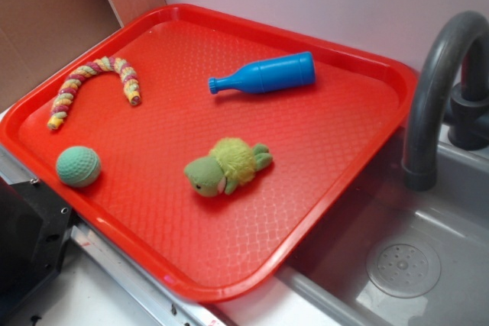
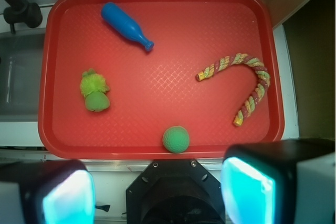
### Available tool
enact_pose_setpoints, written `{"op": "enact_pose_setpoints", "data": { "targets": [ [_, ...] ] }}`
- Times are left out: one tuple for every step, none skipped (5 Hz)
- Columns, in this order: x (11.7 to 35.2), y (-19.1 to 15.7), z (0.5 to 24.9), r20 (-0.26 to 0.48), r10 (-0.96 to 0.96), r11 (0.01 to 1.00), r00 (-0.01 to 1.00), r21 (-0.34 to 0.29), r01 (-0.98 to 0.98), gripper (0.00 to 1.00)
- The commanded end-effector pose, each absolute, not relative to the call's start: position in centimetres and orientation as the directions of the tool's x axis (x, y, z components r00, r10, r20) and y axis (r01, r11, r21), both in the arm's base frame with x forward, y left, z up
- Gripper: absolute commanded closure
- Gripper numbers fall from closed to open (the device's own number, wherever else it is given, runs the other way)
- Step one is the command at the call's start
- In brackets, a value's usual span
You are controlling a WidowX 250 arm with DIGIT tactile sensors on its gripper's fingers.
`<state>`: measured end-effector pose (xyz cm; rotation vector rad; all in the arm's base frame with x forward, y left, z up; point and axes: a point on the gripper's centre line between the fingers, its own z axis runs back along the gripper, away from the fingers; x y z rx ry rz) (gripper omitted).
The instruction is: Grab the blue bottle.
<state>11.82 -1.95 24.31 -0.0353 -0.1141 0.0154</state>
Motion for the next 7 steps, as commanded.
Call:
{"op": "enact_pose_setpoints", "data": {
  "targets": [
    [11.8,-2.0,24.3,0.114,0.017,0.999,0.993,-0.036,-0.013,0.00],
    [13.0,-1.9,23.9,0.126,-0.093,0.994,0.988,-0.043,0.099,0.00],
    [15.0,-1.0,22.6,0.124,-0.144,0.986,0.982,-0.070,0.153,0.00],
    [17.9,-0.1,20.5,0.116,-0.207,0.978,0.972,-0.004,0.209,0.00],
    [20.9,-0.1,18.7,0.132,-0.291,0.956,0.948,-0.004,0.294,0.00],
    [24.9,-1.2,16.4,0.141,-0.379,0.925,0.914,0.071,0.373,0.00],
    [27.5,-1.0,15.1,0.133,-0.427,0.903,0.894,0.116,0.414,0.00]
  ]
}}
